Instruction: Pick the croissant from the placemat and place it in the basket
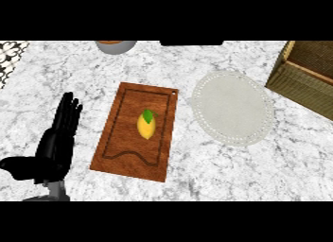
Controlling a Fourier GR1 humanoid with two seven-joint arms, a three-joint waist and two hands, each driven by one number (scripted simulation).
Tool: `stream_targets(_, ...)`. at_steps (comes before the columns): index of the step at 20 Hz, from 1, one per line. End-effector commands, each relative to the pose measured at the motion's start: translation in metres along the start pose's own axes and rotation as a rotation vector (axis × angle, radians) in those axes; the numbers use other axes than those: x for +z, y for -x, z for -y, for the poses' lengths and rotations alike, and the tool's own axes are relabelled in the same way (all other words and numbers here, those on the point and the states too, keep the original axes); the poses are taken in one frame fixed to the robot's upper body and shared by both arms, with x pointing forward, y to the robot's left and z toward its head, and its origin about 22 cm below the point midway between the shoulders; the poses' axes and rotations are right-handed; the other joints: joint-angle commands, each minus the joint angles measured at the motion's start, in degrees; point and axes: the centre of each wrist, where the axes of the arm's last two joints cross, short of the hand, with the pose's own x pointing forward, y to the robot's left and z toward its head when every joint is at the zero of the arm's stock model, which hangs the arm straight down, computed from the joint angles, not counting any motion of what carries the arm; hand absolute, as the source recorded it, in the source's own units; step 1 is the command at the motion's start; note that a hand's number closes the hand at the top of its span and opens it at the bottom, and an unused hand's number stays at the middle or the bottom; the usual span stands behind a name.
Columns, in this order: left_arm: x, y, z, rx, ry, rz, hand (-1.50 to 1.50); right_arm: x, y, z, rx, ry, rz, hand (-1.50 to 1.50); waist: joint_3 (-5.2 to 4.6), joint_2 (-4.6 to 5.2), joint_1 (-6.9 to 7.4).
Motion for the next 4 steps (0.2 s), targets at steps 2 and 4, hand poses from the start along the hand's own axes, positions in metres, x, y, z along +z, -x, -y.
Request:
stream_targets(2,0.003,-0.005,-0.01,0.016,-0.005,0.003,0.0,-0.006,0.012,0.056,-0.1,-0.034,0.036,-1.5,0.03,0.01,0.03)
stream_targets(4,-0.013,-0.007,0.002,0.008,-0.001,0.008,0.0,0.001,-0.002,0.069,-0.121,-0.065,0.055,-1.5,0.01,0.06,-0.12)
